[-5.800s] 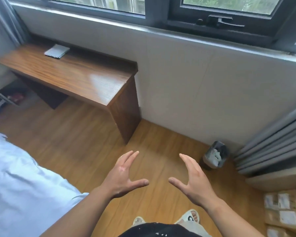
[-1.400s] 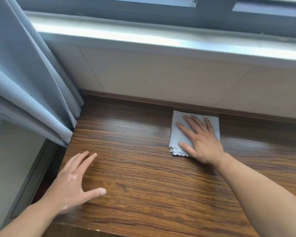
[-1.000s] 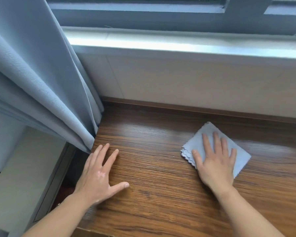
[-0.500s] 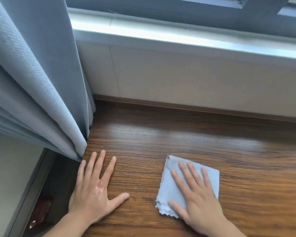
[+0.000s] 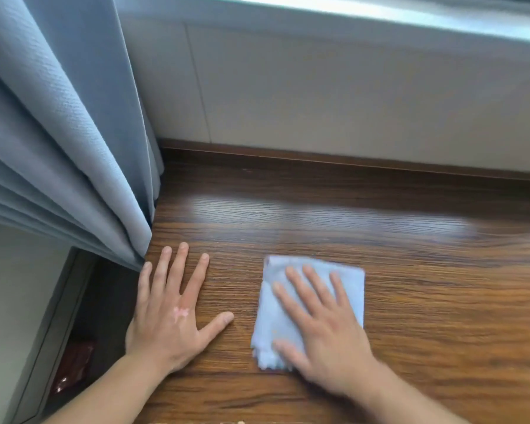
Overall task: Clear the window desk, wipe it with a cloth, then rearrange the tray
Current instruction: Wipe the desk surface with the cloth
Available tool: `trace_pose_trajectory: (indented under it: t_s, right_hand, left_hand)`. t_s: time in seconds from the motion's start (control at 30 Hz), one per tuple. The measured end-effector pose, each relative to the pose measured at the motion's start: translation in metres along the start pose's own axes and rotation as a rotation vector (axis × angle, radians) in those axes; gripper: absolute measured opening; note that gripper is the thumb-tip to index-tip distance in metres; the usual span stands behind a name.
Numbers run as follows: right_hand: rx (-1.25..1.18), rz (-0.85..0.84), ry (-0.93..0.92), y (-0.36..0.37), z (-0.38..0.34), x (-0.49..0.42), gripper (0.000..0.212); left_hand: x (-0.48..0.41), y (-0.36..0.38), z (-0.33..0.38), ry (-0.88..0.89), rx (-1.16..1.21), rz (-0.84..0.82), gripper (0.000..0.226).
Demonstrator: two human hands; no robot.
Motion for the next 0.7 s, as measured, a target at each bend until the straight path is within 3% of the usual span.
trace_pose_trajectory:
  t_s: [0.13, 0.23, 0.3, 0.53, 0.7]
  right_hand:
    - [0.17, -0.006, -0.205, 0.038, -0.036, 0.07, 0.051]
    - [0.148, -0.139, -0.312, 0.028, -0.021, 0.057, 0.066]
    - [0.105, -0.146, -0.271, 0.006, 0.002, 0.017, 0.079]
    - [0.056, -0.024, 0.108, -0.051, 0.071, -0.157, 0.081]
    - [0.049, 0.019, 0.09, -0.039, 0.04, -0.129, 0.08]
  left_hand:
    - [0.0, 0.001, -0.001, -0.005, 0.001, 0.003, 0.091]
    - [-0.001, 0.002, -0.002, -0.014, -0.002, -0.002, 0.089]
    - [-0.002, 0.003, -0.002, -0.018, -0.006, -0.003, 0.089]
    - [-0.002, 0.006, -0.003, -0.018, -0.002, 0.004, 0.09]
    - [-0.001, 0.004, -0.004, -0.019, 0.017, 0.001, 0.088]
Point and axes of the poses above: each hand's wrist, its own x-axis away from the middle knuckle, its own y-axis out of the palm, z = x × y, the point moved 7 cm from there along -x, towards the middle knuckle, and after that the axes turned 13 degrees about -x, right-handed, at the moved point
